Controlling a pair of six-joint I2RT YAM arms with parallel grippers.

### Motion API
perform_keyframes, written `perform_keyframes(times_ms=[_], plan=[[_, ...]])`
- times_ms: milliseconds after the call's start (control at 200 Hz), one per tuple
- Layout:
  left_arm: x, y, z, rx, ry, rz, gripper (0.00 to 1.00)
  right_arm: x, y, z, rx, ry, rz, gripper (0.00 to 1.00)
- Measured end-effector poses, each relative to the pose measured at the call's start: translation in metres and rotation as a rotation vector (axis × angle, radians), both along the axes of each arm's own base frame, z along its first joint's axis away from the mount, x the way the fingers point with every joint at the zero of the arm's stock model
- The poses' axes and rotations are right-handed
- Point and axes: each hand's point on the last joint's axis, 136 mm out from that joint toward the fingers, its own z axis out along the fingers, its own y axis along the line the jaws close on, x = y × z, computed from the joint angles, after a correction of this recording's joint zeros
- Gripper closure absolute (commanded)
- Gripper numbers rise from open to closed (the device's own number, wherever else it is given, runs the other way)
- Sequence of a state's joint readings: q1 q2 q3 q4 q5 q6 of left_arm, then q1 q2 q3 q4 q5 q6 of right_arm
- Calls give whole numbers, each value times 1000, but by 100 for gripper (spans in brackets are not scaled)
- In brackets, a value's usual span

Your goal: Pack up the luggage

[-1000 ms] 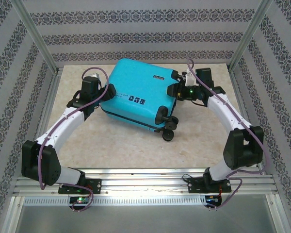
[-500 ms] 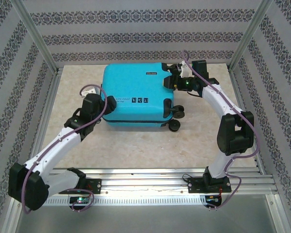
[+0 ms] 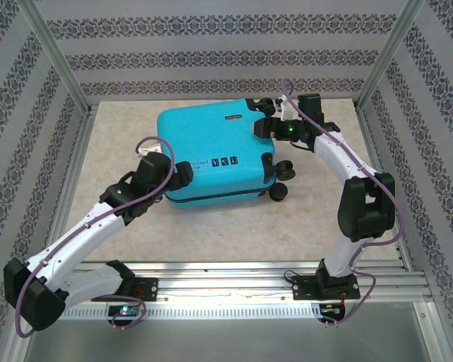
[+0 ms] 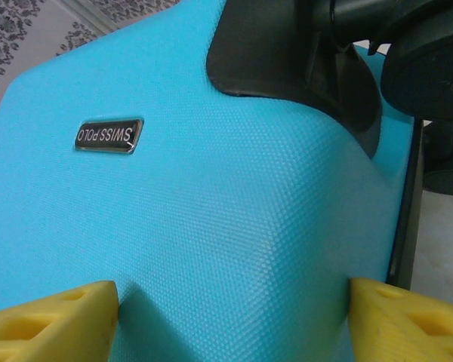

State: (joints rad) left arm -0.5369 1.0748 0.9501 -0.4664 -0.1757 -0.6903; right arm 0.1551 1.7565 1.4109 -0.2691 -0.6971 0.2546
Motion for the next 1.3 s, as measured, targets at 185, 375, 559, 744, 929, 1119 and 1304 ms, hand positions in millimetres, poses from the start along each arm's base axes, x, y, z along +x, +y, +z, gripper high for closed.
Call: perform_keyframes(times_ms=[185, 375, 559, 744, 929, 1119, 1304], plan=[[30, 22, 26, -69, -54, 15, 9, -12, 14, 0, 29, 18, 57, 25], [46, 38, 14, -50, -20, 20, 8, -24, 26, 0, 52, 45, 108, 25], [58, 53, 4, -19, 6, 41, 8, -29, 26, -3, 55, 62, 112, 25], [64, 67, -8, 3, 38, 68, 0, -29, 26, -3, 55, 62, 112, 23], [68, 61, -13, -26, 51, 32, 2, -29, 26, -3, 58, 64, 111, 23], [68, 52, -11, -62, 46, -21, 5, -30, 27, 0, 68, 63, 111, 26], [58, 48, -3, -118, -32, -29, 5, -34, 28, 9, 85, 72, 102, 30]])
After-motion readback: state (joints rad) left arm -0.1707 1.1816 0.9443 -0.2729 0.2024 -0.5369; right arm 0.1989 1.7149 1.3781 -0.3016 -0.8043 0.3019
